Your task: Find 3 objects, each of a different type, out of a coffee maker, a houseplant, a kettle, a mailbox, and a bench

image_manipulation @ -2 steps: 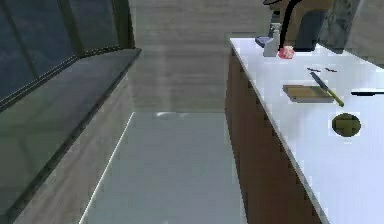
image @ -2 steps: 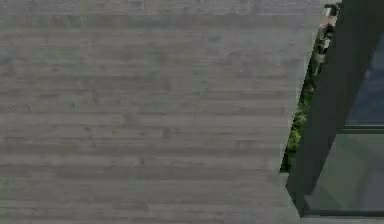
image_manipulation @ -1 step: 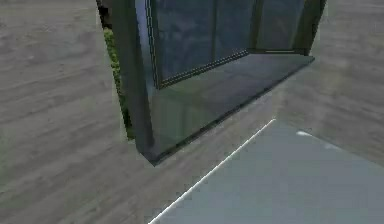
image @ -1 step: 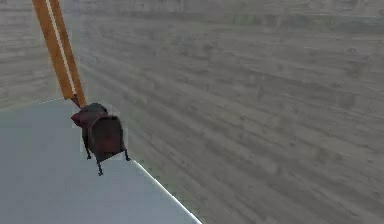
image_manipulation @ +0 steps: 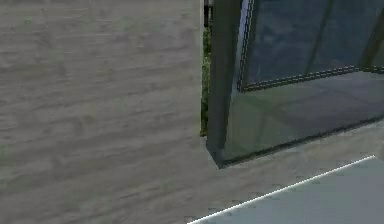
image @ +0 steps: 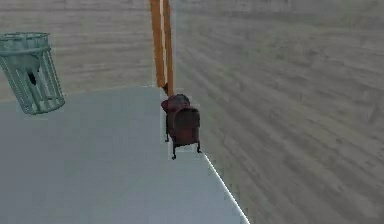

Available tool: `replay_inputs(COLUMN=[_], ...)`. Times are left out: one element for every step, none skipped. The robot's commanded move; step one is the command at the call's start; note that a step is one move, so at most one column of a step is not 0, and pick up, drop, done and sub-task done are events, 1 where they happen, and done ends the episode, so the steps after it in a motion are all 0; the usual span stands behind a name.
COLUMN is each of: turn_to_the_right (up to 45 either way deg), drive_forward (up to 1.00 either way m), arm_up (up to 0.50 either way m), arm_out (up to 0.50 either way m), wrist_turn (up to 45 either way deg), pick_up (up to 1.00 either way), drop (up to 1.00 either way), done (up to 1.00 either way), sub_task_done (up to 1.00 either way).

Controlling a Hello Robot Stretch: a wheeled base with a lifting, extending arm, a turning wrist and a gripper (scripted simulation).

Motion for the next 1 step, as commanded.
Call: replay_inputs(turn_to_the_right=[0.0], drive_forward=[0.45], arm_up=[0.00], arm_out=[0.00], wrist_turn=[0.0], pick_up=[0.00], drop=[0.00], done=[0.00], sub_task_done=[0.00])
